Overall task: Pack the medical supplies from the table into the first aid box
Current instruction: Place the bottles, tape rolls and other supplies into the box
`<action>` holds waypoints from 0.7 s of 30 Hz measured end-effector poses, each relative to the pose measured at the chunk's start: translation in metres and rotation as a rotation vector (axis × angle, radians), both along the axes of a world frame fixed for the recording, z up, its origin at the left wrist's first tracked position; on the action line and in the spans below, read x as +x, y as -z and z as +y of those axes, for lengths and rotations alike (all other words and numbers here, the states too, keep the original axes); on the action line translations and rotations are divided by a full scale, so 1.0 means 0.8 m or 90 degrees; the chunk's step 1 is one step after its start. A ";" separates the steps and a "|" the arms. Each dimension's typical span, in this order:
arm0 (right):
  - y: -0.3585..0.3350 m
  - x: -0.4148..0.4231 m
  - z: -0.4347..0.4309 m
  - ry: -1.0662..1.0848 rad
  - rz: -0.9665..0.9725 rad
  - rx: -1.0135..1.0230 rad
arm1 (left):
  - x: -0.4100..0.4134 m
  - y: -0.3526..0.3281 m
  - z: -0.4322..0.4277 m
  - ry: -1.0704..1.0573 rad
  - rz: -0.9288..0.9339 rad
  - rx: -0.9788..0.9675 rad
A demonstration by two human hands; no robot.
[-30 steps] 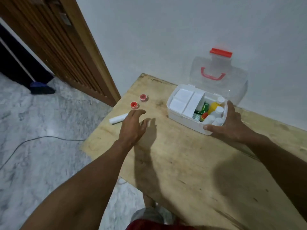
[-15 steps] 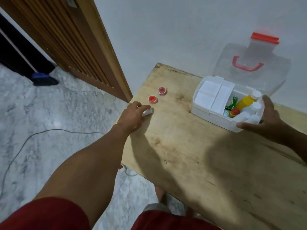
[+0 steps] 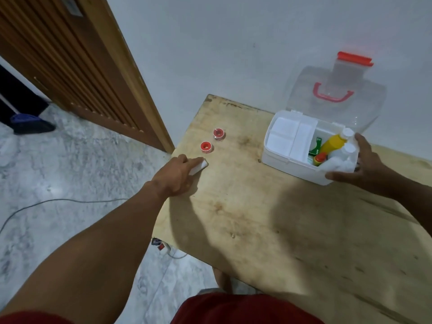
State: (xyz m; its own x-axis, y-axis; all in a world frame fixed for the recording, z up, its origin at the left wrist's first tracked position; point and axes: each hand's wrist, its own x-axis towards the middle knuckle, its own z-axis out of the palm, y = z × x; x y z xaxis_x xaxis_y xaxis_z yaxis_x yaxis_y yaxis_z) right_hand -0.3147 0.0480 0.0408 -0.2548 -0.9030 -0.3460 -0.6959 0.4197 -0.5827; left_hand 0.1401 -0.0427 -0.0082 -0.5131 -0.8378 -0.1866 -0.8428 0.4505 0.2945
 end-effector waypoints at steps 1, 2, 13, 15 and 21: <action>0.001 -0.002 0.001 0.000 -0.009 0.006 | -0.002 -0.002 -0.001 -0.003 -0.015 0.014; 0.000 -0.003 0.001 -0.004 -0.020 0.002 | -0.004 -0.005 -0.002 -0.009 -0.027 0.026; -0.007 -0.008 0.002 -0.076 0.002 -0.015 | -0.081 -0.026 0.037 -0.064 0.124 -0.021; -0.008 -0.009 0.002 -0.085 0.002 -0.031 | -0.110 -0.041 0.038 -0.059 0.173 -0.037; -0.001 -0.011 0.002 -0.106 -0.014 -0.029 | -0.204 -0.107 0.038 -0.081 0.257 -0.051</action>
State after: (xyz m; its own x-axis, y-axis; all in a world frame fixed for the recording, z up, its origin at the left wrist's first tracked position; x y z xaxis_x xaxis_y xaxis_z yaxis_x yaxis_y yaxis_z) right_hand -0.3236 0.0492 0.0414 -0.0928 -0.9472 -0.3071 -0.7410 0.2717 -0.6141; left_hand -0.0232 -0.0125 0.0773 -0.4238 -0.9026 0.0759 -0.7174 0.3857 0.5802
